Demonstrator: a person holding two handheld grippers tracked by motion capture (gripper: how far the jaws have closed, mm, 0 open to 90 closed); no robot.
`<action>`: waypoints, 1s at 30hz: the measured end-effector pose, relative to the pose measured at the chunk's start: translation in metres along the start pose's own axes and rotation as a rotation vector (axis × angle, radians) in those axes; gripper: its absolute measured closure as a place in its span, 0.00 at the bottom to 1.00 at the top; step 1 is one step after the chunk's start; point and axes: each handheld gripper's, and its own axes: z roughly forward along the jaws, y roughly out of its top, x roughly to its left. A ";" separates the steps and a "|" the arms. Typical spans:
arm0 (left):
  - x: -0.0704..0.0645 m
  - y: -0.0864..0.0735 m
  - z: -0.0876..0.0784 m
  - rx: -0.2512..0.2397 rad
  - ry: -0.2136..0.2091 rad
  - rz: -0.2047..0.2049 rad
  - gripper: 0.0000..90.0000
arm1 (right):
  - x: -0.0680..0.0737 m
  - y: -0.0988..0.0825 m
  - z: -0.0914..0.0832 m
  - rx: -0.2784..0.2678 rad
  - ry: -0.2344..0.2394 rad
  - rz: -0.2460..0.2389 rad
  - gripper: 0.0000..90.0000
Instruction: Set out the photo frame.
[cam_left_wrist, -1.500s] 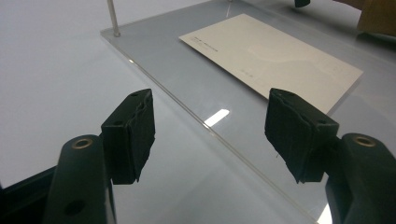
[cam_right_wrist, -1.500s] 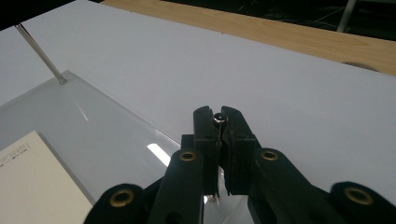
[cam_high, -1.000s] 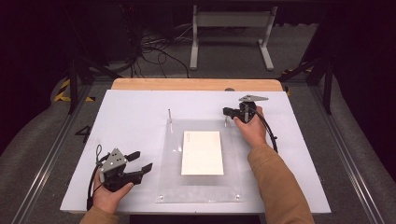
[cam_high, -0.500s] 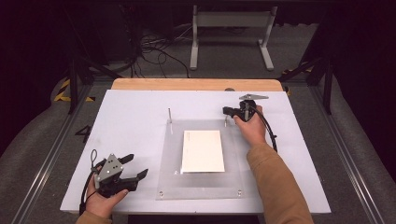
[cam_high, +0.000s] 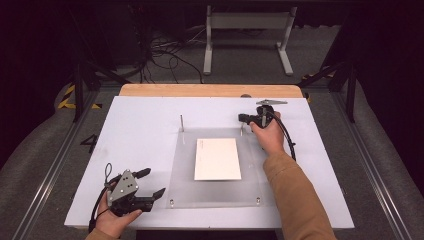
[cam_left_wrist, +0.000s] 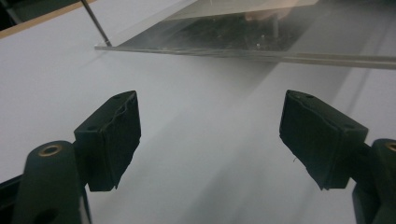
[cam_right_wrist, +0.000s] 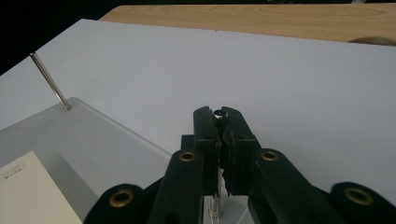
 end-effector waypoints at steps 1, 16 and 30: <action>-0.001 0.001 0.001 -0.007 -0.006 0.007 0.23 | 0.000 0.000 0.000 0.001 0.002 0.005 0.95; -0.011 0.021 0.022 -0.146 -0.057 0.091 0.20 | -0.002 0.001 0.002 0.005 0.001 0.041 0.95; -0.011 0.031 0.036 -0.218 -0.128 0.089 0.37 | -0.004 0.001 0.003 0.006 0.011 0.058 0.95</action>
